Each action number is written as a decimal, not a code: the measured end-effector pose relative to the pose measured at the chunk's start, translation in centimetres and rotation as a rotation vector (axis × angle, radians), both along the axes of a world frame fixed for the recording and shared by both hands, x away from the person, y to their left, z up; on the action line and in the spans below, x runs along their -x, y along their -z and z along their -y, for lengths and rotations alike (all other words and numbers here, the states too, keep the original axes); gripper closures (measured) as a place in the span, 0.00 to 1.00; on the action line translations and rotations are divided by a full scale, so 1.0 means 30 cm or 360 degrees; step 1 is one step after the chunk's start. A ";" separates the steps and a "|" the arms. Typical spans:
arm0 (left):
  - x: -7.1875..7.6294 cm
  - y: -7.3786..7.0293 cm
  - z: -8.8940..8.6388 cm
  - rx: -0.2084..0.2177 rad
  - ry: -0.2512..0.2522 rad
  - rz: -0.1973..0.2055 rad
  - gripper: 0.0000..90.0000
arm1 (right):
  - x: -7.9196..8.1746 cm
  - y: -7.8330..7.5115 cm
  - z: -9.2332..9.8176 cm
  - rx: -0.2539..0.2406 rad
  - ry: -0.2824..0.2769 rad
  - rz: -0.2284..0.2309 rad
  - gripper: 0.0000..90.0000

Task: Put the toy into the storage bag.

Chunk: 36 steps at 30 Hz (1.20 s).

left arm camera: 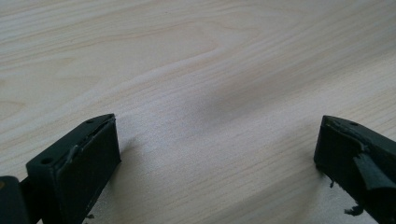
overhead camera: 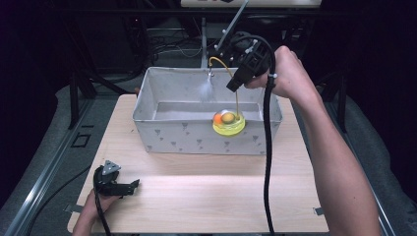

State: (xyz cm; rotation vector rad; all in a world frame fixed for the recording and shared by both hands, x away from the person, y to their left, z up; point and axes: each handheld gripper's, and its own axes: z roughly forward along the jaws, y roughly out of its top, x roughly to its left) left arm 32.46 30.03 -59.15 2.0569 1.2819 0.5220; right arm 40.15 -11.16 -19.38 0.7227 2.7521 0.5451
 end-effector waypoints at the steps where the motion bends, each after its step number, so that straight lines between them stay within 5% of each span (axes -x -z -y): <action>1: 0.000 0.000 0.000 0.0000 0.0000 0.0000 0.00 | -0.011 -0.005 -0.002 0.0005 0.0006 0.0000 0.98; 16: 0.000 0.001 0.001 0.0004 -0.0005 0.0007 0.00 | -0.092 -0.033 -0.008 -0.0034 0.0083 0.0033 0.98; 36: 0.000 0.001 0.001 0.0004 -0.0005 0.0007 0.00 | -0.222 -0.005 0.033 -0.0091 0.0232 0.0047 0.98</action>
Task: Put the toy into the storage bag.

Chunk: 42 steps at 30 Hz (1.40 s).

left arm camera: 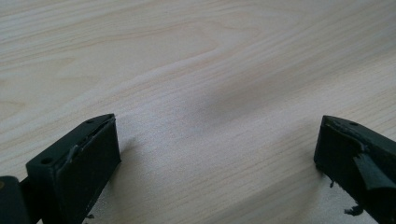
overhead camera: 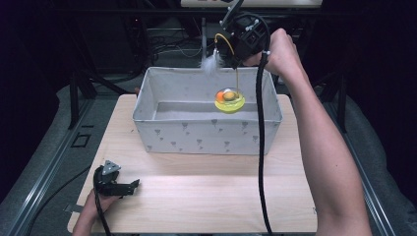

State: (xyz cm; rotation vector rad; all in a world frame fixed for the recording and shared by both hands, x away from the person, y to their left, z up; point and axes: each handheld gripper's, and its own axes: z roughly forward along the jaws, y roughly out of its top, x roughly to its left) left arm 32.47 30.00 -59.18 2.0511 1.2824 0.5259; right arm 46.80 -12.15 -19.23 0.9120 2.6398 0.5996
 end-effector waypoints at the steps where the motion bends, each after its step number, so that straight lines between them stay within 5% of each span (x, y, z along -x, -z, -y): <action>1: 0.000 0.000 0.000 0.0000 0.0000 0.0000 0.00 | -0.007 0.003 0.004 -0.0006 0.0012 0.0003 0.98; 23: 0.000 0.001 0.000 -0.0001 0.0001 0.0003 0.00 | -0.119 0.137 0.058 0.0001 0.0150 -0.0021 0.98; 42: 0.000 0.000 0.000 -0.0001 0.0001 0.0003 0.00 | -0.143 0.267 0.129 0.0008 0.0183 -0.0116 0.98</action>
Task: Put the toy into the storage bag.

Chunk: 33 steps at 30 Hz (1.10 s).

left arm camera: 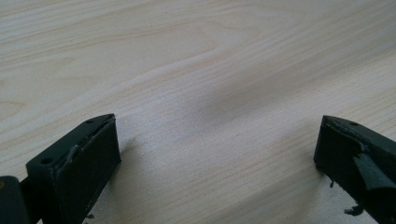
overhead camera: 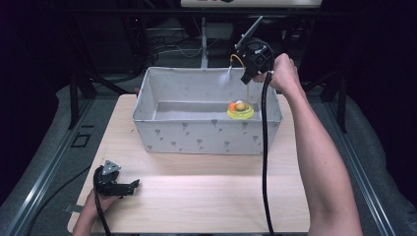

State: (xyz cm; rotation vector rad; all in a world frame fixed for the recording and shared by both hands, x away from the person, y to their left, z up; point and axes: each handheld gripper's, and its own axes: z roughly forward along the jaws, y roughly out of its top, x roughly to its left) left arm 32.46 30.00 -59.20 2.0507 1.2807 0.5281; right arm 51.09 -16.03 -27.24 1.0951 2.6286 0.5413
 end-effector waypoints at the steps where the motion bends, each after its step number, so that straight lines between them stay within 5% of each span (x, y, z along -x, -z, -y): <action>1: 0.000 -0.001 -0.001 -0.0001 0.0005 -0.0008 0.00 | 0.000 0.009 0.005 -0.0003 0.0003 0.0001 0.98; 33: 0.000 0.000 0.000 0.0000 0.0000 0.0000 0.00 | 0.038 0.224 0.150 0.0012 0.0089 -0.0140 0.98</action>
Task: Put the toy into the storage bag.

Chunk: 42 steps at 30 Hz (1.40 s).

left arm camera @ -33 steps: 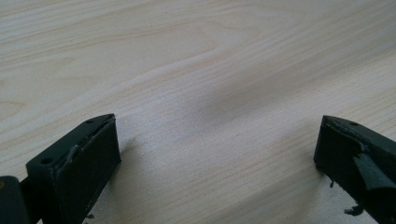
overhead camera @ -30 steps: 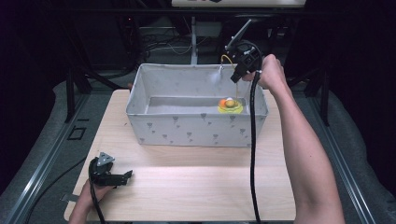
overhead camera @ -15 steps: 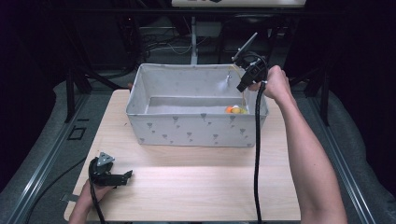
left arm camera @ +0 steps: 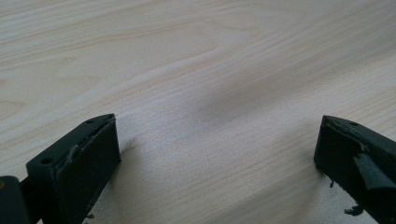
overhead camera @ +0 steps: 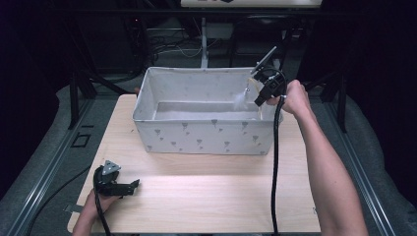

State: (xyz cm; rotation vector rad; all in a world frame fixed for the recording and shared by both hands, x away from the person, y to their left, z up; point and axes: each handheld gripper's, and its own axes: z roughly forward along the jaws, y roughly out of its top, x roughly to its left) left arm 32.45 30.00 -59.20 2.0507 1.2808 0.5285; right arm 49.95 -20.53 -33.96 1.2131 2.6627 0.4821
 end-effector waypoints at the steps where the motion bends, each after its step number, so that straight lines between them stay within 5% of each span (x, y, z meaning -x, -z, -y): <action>1: 0.000 0.000 0.000 0.0000 0.0000 0.0000 0.00 | 0.003 0.009 0.004 -0.0004 0.0007 -0.0003 0.98; 29: 0.000 0.000 0.000 0.0000 0.0000 0.0000 0.00 | 0.032 0.157 0.095 0.0025 0.0086 -0.0137 0.98; 42: 0.000 0.000 0.000 0.0000 0.0000 0.0000 0.00 | 0.048 0.108 0.121 -0.0037 0.0117 -0.0084 0.90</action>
